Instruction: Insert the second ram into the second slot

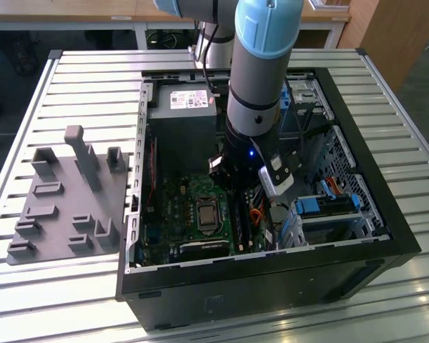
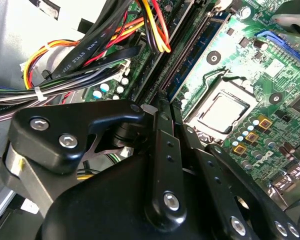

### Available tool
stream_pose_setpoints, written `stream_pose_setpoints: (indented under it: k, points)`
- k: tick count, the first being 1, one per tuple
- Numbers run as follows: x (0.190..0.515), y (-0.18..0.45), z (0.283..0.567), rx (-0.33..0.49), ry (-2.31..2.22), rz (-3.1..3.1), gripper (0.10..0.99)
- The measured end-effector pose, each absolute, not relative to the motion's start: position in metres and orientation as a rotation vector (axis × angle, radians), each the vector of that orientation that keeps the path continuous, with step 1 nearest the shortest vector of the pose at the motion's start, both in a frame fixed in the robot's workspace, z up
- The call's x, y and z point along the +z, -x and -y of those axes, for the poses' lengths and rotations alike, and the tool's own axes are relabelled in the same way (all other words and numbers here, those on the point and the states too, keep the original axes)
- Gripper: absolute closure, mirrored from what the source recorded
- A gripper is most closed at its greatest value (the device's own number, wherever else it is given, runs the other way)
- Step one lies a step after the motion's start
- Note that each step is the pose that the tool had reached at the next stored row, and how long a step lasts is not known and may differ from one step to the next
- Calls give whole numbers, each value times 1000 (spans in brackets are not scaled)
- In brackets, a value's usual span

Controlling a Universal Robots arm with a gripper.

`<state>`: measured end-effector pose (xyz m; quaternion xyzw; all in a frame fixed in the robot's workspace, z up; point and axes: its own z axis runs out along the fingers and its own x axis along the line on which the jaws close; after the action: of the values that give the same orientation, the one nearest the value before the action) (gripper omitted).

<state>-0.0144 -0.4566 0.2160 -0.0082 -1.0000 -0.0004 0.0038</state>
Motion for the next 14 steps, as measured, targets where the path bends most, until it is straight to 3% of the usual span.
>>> stream_pose_setpoints:
  k: [14]
  points:
    - [215, 13, 457, -2, 35, 3134, 949]
